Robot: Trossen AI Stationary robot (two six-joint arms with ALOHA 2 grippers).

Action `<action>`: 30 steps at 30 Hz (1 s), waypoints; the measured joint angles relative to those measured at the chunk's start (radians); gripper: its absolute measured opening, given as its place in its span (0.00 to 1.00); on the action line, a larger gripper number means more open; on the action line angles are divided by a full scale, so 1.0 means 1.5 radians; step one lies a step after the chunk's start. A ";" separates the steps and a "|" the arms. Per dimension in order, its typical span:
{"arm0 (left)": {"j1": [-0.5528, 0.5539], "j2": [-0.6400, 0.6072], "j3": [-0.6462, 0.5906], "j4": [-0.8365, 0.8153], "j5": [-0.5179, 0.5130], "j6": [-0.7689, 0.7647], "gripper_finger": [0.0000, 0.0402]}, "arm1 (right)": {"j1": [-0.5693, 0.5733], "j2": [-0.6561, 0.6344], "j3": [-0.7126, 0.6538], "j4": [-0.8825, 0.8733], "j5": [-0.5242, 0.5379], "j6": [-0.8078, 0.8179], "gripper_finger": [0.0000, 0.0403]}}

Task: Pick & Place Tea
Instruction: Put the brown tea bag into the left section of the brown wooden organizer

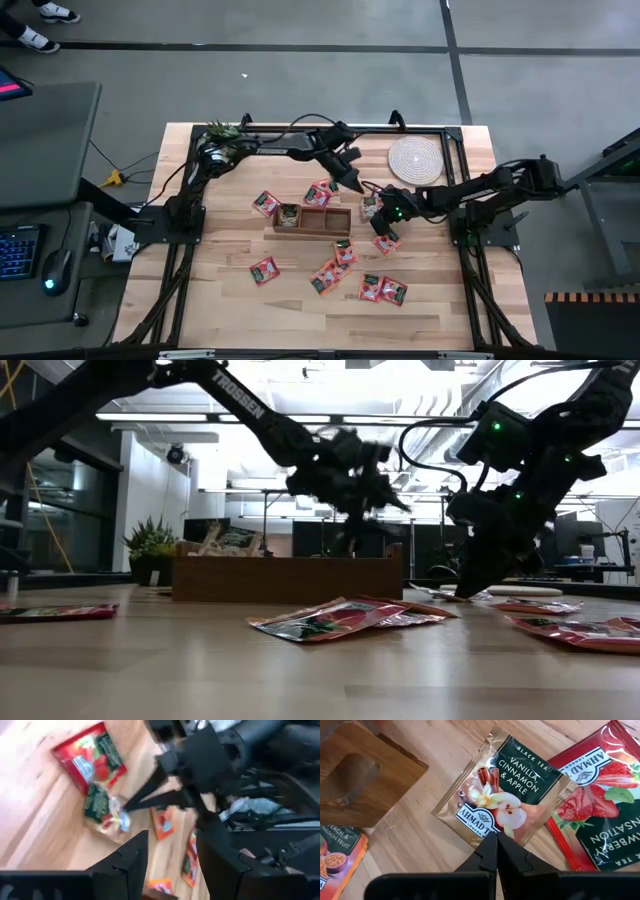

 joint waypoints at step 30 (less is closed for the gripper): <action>-0.005 0.040 0.018 -0.010 -0.164 -0.110 0.41 | 0.000 0.002 -0.003 0.039 -0.008 0.005 0.00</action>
